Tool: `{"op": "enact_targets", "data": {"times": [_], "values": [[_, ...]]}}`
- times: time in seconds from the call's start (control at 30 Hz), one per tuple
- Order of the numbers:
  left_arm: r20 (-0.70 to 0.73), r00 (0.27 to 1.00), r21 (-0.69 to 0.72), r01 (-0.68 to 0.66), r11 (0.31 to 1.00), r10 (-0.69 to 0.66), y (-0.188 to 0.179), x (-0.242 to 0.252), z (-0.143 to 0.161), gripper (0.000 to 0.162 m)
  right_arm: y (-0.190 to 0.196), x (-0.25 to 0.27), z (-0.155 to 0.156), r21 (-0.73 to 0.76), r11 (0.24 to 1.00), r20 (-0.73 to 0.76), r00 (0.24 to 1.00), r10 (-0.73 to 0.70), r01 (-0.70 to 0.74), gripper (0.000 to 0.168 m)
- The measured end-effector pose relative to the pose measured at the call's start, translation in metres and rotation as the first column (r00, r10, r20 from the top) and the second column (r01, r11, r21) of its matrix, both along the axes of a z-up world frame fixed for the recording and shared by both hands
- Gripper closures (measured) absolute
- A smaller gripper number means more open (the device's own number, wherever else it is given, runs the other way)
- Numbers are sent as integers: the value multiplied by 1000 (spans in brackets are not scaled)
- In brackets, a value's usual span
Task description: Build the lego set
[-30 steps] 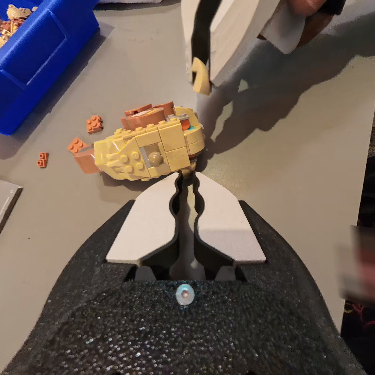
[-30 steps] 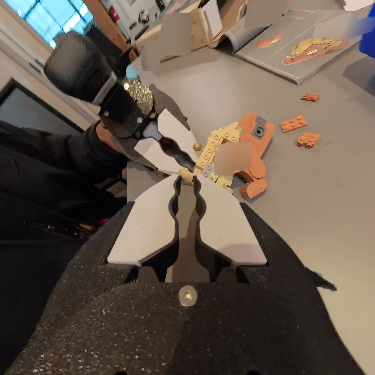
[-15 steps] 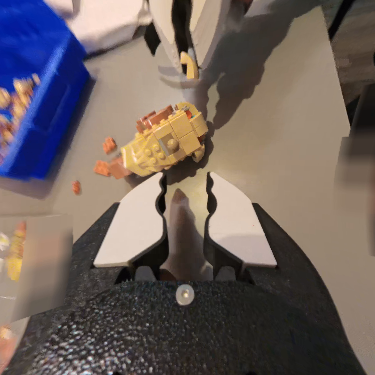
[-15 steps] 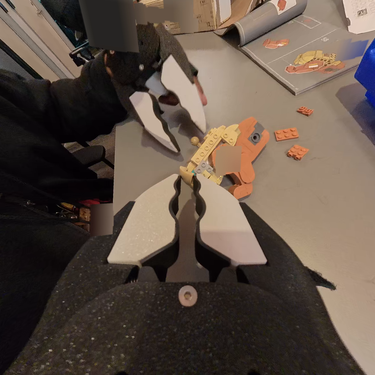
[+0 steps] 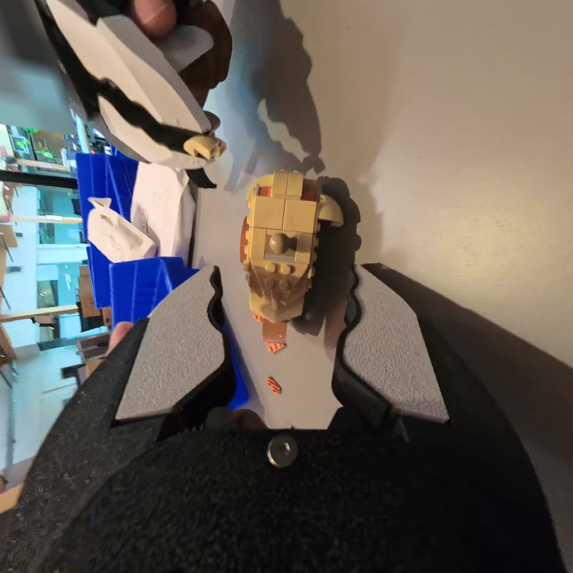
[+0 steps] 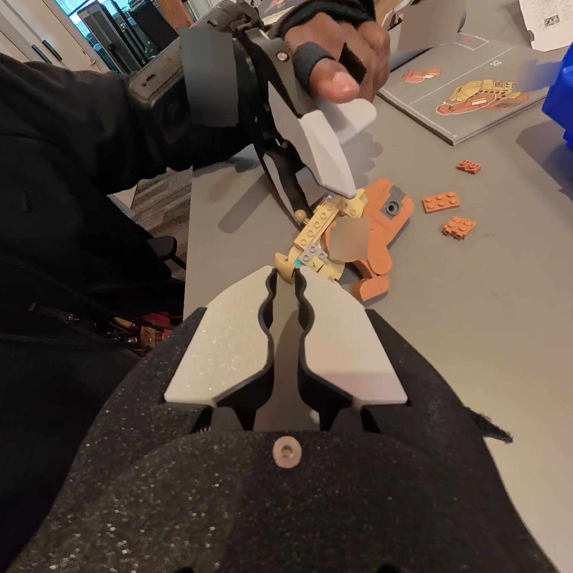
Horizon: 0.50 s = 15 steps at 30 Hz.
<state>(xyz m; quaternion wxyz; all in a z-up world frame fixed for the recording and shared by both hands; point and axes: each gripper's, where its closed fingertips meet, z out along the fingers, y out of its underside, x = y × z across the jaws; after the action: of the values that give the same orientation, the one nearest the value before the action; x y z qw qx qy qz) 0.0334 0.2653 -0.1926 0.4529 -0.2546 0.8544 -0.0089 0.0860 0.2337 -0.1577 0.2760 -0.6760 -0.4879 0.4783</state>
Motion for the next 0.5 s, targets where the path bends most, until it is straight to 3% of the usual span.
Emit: {"op": "enact_targets", "data": {"times": [0.13, 0.27, 0.5], "values": [[-68, 998, 48, 20, 999, -17, 6, 3, -5, 104, 3, 2, -2, -11, 1000, -7, 1000, -6, 6, 157], [-45, 999, 52, 22, 998, -20, 6, 7, -4, 115, 4, 3, -2, -21, 1000, -23, 1000, -8, 8, 158], [-80, 997, -87, 9, 996, -16, 1, 4, 0, 118, 3, 0, 1, -74, 997, -45, 999, 30, -34, 158]]}}
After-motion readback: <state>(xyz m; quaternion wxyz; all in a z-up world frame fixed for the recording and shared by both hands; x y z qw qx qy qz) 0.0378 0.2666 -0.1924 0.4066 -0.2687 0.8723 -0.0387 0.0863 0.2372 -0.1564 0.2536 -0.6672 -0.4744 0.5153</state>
